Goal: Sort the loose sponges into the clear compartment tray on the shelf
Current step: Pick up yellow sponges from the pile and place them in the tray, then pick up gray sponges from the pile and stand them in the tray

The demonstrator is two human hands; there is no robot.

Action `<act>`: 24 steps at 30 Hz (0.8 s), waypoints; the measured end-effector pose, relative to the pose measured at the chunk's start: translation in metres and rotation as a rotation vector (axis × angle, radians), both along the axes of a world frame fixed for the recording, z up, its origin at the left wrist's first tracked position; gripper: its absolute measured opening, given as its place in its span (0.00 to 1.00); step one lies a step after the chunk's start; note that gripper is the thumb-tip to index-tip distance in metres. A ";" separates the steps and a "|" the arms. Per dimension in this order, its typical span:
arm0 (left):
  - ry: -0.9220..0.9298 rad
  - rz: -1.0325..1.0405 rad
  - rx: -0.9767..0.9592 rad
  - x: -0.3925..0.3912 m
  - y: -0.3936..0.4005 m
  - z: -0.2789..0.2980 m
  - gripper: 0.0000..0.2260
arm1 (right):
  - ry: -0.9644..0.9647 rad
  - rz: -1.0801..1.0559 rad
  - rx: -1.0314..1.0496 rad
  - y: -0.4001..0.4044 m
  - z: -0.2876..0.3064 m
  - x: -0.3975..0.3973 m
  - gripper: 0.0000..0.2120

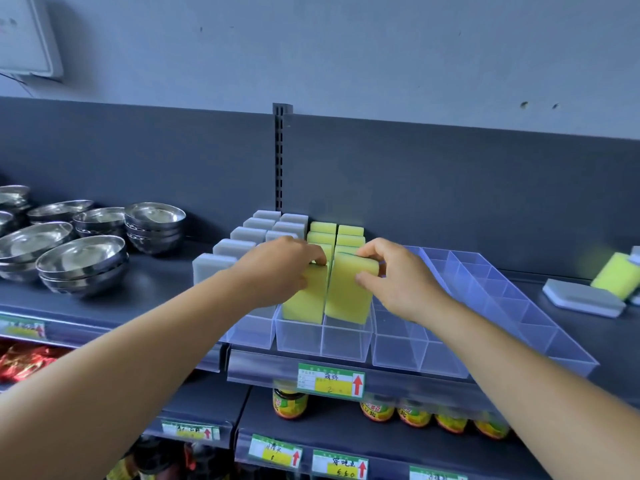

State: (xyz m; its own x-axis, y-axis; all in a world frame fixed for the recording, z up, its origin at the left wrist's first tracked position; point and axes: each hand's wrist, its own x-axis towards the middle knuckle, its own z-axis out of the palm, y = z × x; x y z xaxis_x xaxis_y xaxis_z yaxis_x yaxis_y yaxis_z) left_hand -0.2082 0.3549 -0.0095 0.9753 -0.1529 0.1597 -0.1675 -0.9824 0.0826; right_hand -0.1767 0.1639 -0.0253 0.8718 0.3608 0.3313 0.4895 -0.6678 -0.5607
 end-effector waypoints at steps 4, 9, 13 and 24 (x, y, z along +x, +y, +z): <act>0.023 0.017 0.095 0.001 -0.003 -0.008 0.16 | -0.035 -0.002 -0.160 0.002 -0.011 0.000 0.14; 0.013 0.030 0.173 0.002 -0.006 -0.016 0.16 | -0.028 -0.009 -0.307 0.005 -0.019 -0.005 0.18; 0.003 0.027 0.191 0.005 -0.005 -0.017 0.17 | -0.020 -0.008 -0.333 0.006 -0.020 -0.006 0.21; -0.096 -0.105 0.123 0.005 -0.043 0.006 0.30 | -0.060 -0.038 -0.356 -0.032 0.003 -0.014 0.37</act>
State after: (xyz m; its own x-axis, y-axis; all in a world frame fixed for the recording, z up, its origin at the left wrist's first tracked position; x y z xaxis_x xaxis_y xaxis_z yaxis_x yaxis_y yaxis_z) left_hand -0.2028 0.3120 -0.0031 0.9341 -0.2769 0.2252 -0.2707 -0.9609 -0.0587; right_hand -0.1908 0.1317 -0.0227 0.8698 0.4302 0.2415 0.4853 -0.8344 -0.2613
